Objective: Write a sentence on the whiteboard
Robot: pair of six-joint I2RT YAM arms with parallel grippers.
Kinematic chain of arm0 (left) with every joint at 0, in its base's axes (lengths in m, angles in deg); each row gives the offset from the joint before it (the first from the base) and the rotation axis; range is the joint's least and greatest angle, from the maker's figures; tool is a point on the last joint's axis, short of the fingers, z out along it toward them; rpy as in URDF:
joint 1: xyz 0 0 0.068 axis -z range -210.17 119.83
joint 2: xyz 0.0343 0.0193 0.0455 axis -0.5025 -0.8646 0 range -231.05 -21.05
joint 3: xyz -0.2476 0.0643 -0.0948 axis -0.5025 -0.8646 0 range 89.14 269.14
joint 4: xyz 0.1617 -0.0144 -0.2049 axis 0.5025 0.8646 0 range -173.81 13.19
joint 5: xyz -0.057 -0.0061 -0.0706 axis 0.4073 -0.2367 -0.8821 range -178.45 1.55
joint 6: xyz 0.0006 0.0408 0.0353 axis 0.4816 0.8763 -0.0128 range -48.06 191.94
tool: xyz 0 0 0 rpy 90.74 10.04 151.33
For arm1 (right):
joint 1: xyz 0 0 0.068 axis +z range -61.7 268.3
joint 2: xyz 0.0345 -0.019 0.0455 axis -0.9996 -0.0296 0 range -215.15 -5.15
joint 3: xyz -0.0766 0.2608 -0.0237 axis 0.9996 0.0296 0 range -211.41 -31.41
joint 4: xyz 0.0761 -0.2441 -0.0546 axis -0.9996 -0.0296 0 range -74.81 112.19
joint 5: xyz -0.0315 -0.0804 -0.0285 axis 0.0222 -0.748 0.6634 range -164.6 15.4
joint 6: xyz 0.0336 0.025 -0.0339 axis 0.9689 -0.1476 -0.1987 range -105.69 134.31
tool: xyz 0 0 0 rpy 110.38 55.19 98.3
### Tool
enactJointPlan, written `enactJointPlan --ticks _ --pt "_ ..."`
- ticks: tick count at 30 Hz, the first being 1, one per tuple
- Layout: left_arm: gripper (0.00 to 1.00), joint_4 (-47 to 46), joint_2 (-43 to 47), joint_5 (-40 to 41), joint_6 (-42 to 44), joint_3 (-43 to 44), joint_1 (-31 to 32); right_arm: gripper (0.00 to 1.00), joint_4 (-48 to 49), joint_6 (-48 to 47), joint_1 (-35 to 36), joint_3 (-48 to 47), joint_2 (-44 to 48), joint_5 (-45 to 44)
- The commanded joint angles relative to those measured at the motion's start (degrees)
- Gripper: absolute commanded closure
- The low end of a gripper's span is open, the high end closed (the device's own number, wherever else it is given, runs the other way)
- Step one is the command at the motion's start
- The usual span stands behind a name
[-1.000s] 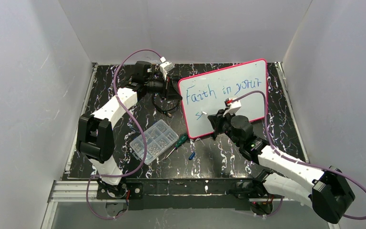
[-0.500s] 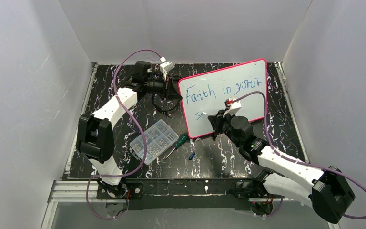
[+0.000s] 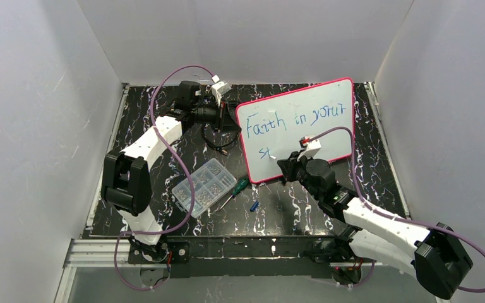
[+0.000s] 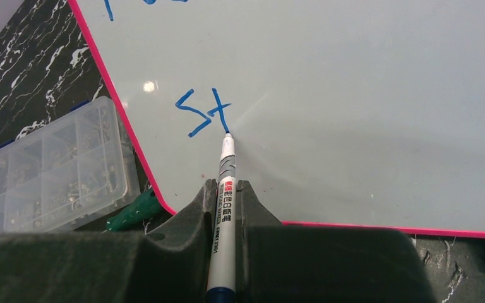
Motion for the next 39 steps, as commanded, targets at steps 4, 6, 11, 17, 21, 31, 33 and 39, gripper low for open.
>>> enactJointPlan --ticks 4,6,11,17,21,31,33,39 --pt "1.0 1.24 2.96 -2.98 0.65 1.58 0.48 0.99 -3.33 0.22 -0.27 1.14 0.49 -2.94" --pt "1.0 1.3 3.04 -2.96 0.68 1.59 0.4 0.99 -3.42 0.09 -0.26 0.84 0.69 -3.25" --pt "1.0 1.41 3.11 -2.96 0.72 1.61 0.46 0.99 -3.9 -0.3 -0.24 0.23 1.0 -3.99" --pt "1.0 1.42 3.05 -2.88 0.82 1.56 0.41 0.99 -4.89 -1.97 -0.26 -1.44 1.53 -5.32" --pt "1.0 1.5 3.02 -2.83 0.9 1.54 0.4 0.99 -5.42 -2.67 -0.28 -3.33 2.38 -5.26" --pt "1.0 1.43 2.99 -2.61 0.91 1.47 0.44 0.99 -5.4 -3.3 -0.24 -4.5 4.52 -5.56" --pt "1.0 1.42 2.94 -2.61 0.93 1.53 0.44 0.99 -4.64 -3.37 -0.24 -4.22 4.18 -5.21" --pt "1.0 1.42 2.82 -2.7 0.92 1.51 0.41 0.99 -2.97 -3.09 -0.24 -3.94 3.1 -4.24"
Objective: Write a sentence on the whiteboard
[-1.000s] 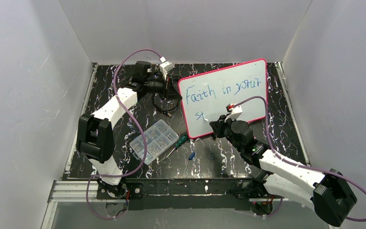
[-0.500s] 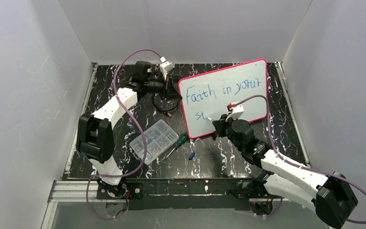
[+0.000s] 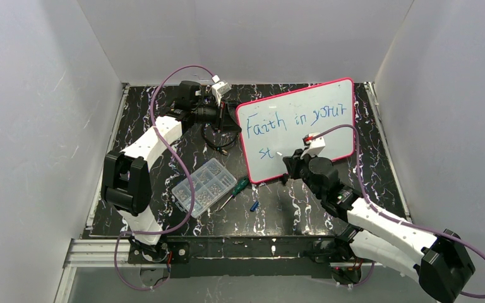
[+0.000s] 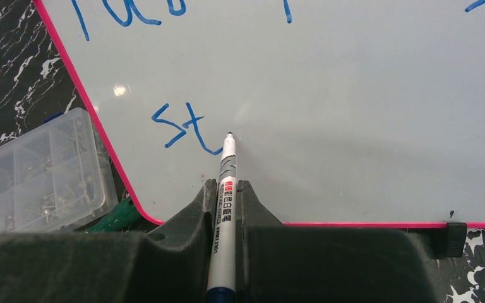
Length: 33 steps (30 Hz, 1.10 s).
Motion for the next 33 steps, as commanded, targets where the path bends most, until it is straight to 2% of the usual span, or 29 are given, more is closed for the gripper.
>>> enactJointPlan --ticks 1,17,33 --pt "1.0 1.4 2.88 -2.19 0.88 1.58 0.41 0.99 3.62 -0.76 -0.2 -1.65 -0.34 -0.25" --pt "1.0 1.31 2.55 -2.37 0.75 1.64 0.45 0.99 9.59 -0.92 -0.2 -2.61 -3.83 0.48" --pt "1.0 1.31 2.42 -2.46 0.63 1.64 0.38 0.99 2.64 1.51 -0.2 1.99 0.21 -1.69"
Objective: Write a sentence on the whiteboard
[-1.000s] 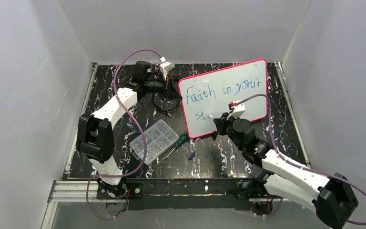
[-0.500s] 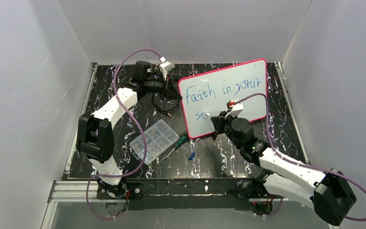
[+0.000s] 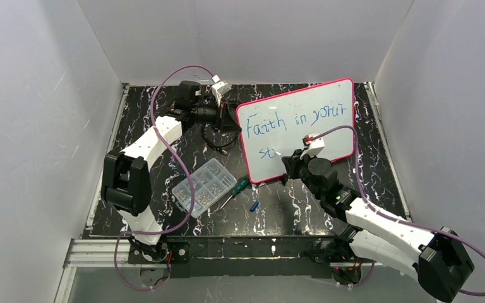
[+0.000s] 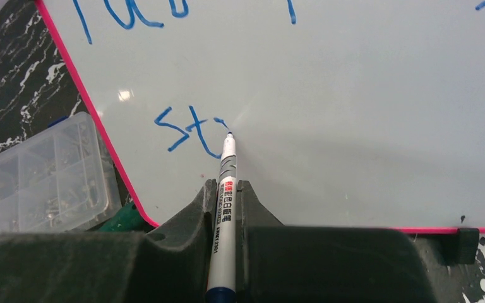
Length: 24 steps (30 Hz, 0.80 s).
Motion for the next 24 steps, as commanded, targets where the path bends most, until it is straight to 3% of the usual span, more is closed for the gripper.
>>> enactJointPlan --ticks 1,24 --pt "1.0 1.26 2.39 -2.37 0.7 1.62 0.42 0.99 -1.78 1.35 -0.23 1.73 2.56 -2.01" --pt "1.0 1.24 2.33 -2.41 0.64 1.65 0.38 0.99 1.7 -0.27 -0.26 -1.87 0.68 -2.83"
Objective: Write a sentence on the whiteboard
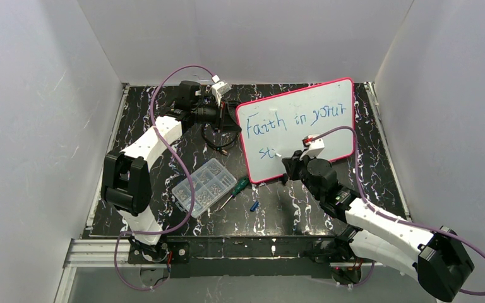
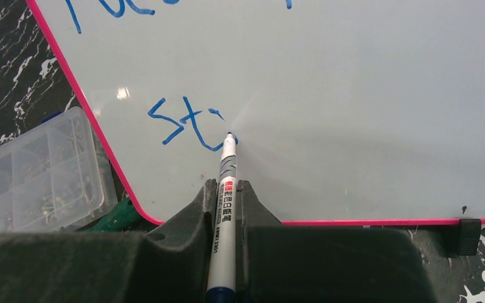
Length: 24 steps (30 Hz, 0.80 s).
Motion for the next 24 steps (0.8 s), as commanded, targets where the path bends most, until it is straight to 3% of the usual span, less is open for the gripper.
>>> enactJointPlan --ticks 1,24 --pt "1.0 1.24 2.37 -2.84 0.67 1.64 0.4 0.99 3.04 -1.41 -0.22 -3.22 0.3 -2.68" --pt "1.0 1.19 2.66 -2.92 0.6 1.65 0.44 0.99 0.71 -1.83 -0.22 -2.08 3.77 -4.3"
